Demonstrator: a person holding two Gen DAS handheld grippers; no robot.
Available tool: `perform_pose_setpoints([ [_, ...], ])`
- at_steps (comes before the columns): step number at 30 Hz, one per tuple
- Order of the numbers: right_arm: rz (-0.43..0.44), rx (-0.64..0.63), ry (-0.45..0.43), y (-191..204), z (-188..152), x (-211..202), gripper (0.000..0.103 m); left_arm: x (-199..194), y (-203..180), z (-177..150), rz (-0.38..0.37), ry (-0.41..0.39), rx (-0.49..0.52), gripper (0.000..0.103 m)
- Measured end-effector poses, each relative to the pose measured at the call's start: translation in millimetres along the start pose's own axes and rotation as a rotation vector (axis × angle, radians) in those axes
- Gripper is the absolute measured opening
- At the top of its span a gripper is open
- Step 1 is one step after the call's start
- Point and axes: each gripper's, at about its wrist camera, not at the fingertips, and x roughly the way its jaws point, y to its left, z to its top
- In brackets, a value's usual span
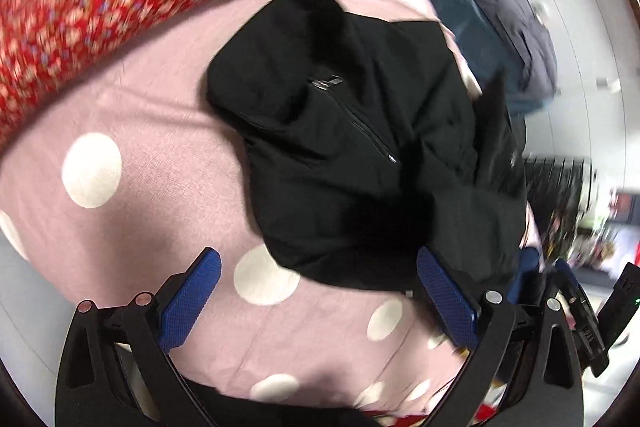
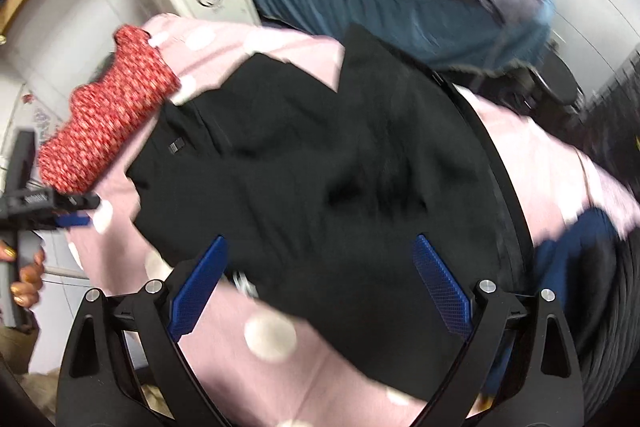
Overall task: Fold large clothes
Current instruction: 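Grasp the black jacket with the left tool while the right tool grasps it too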
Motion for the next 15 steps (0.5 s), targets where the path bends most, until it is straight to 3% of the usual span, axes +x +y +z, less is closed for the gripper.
perform_pose_setpoints([
  [8,0.121,-0.113,0.051,33,126,107,0.093,67,25,10,-0.066,0.061,-0.090,0.095],
  [15,0.097,-0.242,0.086,62,197,209,0.092,107,26,2,-0.100,0.090,-0.075,0.094],
])
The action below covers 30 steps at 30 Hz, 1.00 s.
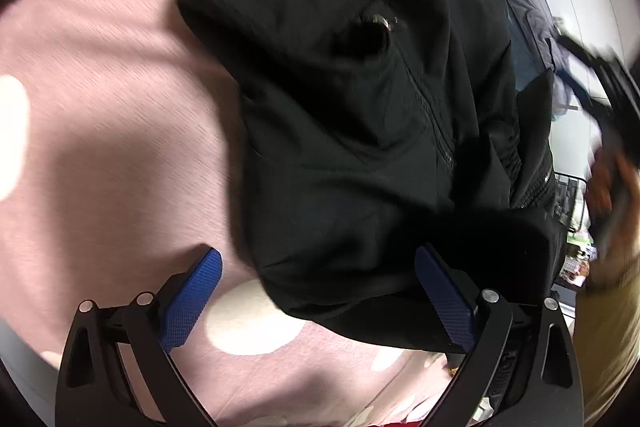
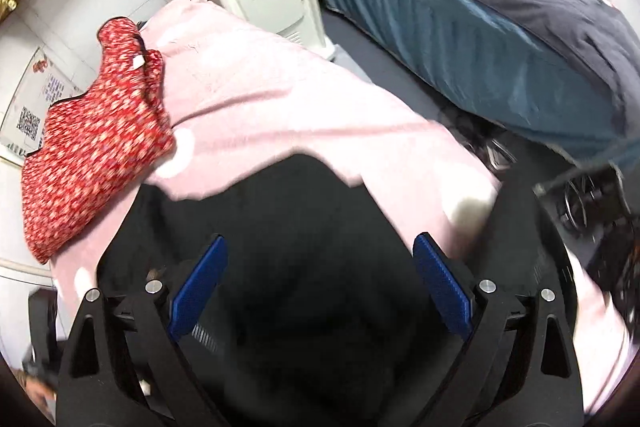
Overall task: Fold large clothes
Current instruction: 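Grasp the black jacket with the left tool while the right tool grasps it too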
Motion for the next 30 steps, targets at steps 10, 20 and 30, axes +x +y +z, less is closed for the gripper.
perform_pose_setpoints([
  [10,-0.114,-0.311,0.139,47,-4,78,0.038,31,-32,-9,-0.021,0.028,0.122,0.059],
  [20,0.040,-0.029,-0.099,35,-48,-77,0.005,9,-51,-5,-0.035,-0.045,0.189,0.008],
  [30,0.027,0.267,-0.549,-1,-143,-326,0.004,-177,-157,-36,-0.049,-0.515,0.543,0.003],
])
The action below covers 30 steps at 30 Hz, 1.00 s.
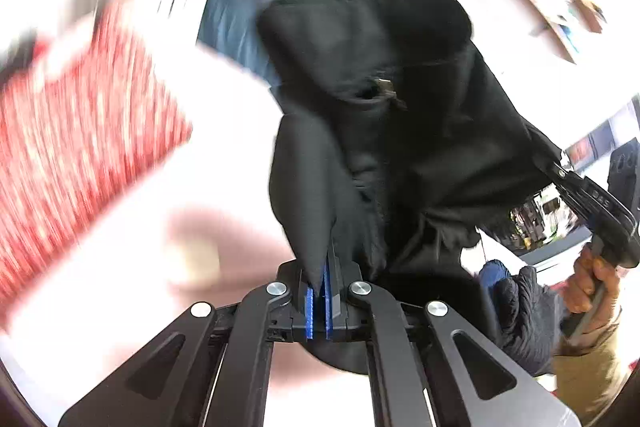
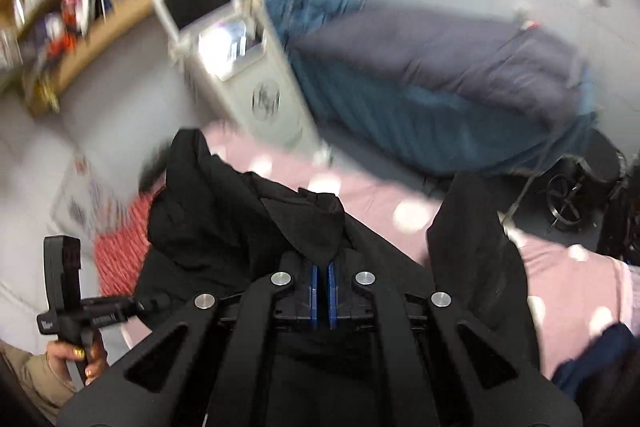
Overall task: Fold large clothes
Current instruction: 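Grasp the black jacket with the left tool while the right tool grasps it too, then lift the black jacket high with both tools to shake it out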
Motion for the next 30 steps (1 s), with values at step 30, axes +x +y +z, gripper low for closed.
perform_pose_setpoints([
  [30,0.205,-0.115,-0.890,78,3,-475,0.003,-395,-209,34,-0.161,-0.958,0.537,0.002],
])
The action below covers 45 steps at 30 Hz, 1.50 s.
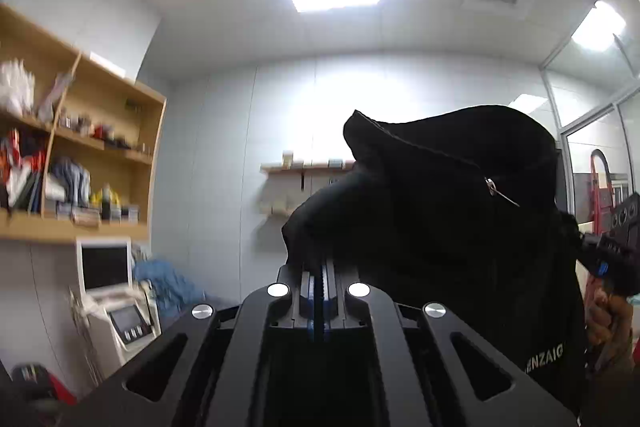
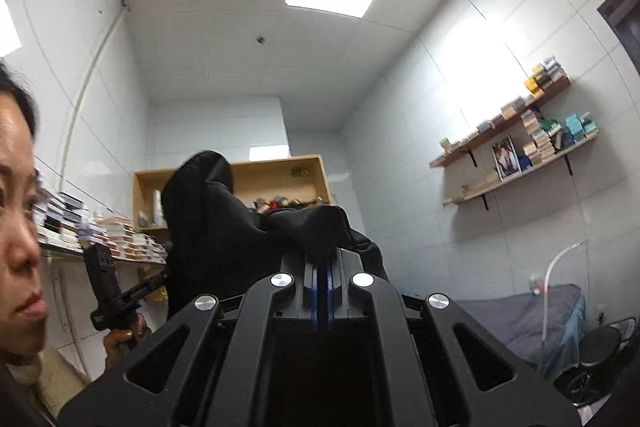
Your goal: Fold large clothes
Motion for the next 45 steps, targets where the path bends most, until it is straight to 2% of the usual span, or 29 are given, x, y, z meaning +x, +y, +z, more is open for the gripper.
perform_pose_setpoints([
  [3,-0.116,0.053,0.115,-49,-37,45,0.003,69,20,-45,0.041,0.165,-0.017,0.007],
  [5,-0.212,0.141,0.215,-96,-71,78,0.004,128,39,-93,0.069,0.317,-0.043,0.022],
  [6,-0.284,0.178,0.284,-121,-91,96,0.004,150,49,-114,0.090,0.363,-0.060,0.049],
  [7,-0.368,0.211,0.348,-149,-114,110,0.004,174,60,-141,0.118,0.406,-0.087,0.084],
  [8,-0.419,0.250,0.401,-170,-136,123,0.009,193,69,-165,0.140,0.430,-0.103,0.094],
  [9,-0.465,0.304,0.465,-196,-163,137,0.013,201,72,-186,0.159,0.444,-0.110,0.097],
  [10,-0.499,0.342,0.520,-216,-185,144,0.016,221,83,-216,0.185,0.495,-0.130,0.097],
  [12,-0.617,0.435,0.698,-264,-251,167,0.041,255,98,-273,0.233,0.634,-0.139,0.097],
  [13,-0.661,0.472,0.735,-275,-274,167,0.049,265,100,-297,0.250,0.700,-0.127,0.097],
  [15,-0.691,0.556,0.767,-295,-326,161,0.054,274,104,-353,0.275,0.846,-0.109,0.097],
  [18,-0.772,0.563,0.917,-302,-390,154,0.056,261,123,-443,0.328,1.018,-0.075,0.097],
  [21,-0.794,0.607,1.063,-298,-445,132,0.056,226,147,-511,0.379,1.165,-0.108,0.097],
  [24,-0.822,0.621,1.172,-287,-499,104,0.056,183,174,-562,0.436,1.289,-0.175,0.097],
  [28,-0.862,0.589,1.276,-267,-536,71,0.056,122,195,-606,0.523,1.391,-0.249,0.097],
  [32,-0.846,0.566,1.345,-250,-556,56,0.061,75,211,-623,0.582,1.425,-0.283,0.097],
  [39,-0.787,0.543,1.371,-219,-553,53,0.061,21,230,-619,0.571,1.422,-0.297,0.097],
  [43,-0.763,0.494,1.360,-202,-543,44,0.062,-10,243,-607,0.542,1.411,-0.253,0.097],
  [45,-0.767,0.474,1.360,-194,-540,34,0.068,-24,254,-601,0.546,1.410,-0.225,0.097],
])
